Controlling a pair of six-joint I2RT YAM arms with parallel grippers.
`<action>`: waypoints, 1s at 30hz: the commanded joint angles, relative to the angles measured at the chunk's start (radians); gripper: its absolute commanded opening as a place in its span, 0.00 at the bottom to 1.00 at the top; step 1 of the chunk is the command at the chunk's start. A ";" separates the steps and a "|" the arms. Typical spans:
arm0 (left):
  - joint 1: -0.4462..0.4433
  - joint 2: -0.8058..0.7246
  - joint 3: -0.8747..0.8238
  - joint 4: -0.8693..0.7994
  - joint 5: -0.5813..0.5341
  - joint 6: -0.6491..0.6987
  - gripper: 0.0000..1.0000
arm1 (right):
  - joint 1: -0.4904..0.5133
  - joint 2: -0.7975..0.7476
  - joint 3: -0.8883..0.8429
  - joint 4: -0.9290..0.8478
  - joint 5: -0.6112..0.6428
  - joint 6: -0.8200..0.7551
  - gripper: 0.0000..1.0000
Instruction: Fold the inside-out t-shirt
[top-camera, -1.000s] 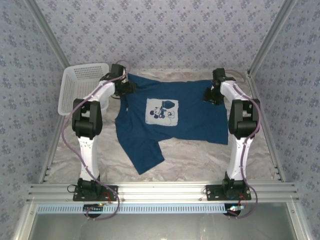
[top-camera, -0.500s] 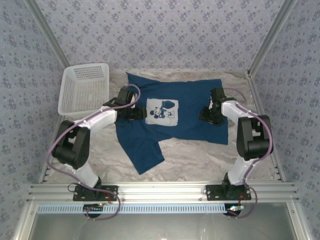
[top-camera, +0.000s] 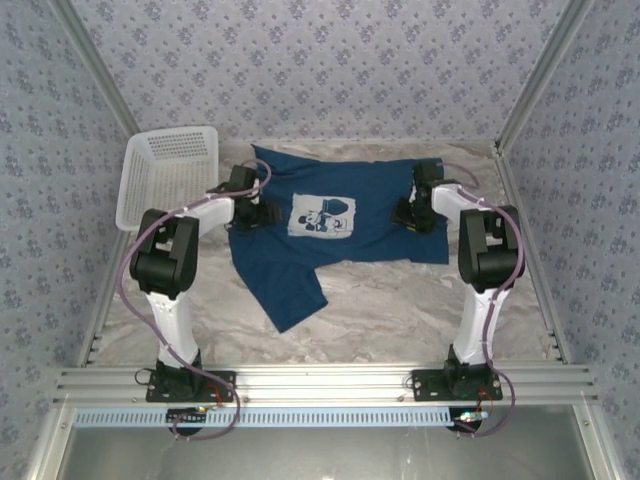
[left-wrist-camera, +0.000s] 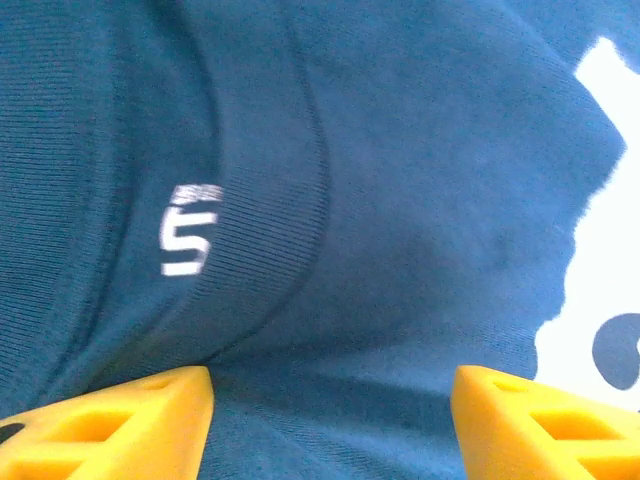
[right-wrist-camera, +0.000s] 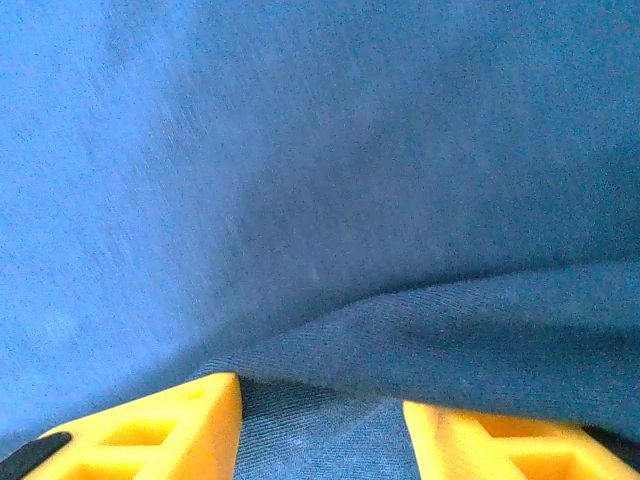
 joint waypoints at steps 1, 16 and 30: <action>0.026 0.036 0.072 -0.078 -0.028 0.040 0.65 | 0.007 0.043 0.052 -0.066 -0.019 0.001 0.50; -0.065 -0.316 -0.140 0.024 0.036 -0.038 0.66 | -0.164 -0.437 -0.422 -0.098 0.172 -0.013 0.51; -0.125 -0.458 -0.247 0.003 0.019 -0.035 0.66 | -0.184 -0.285 -0.421 -0.009 0.106 0.020 0.45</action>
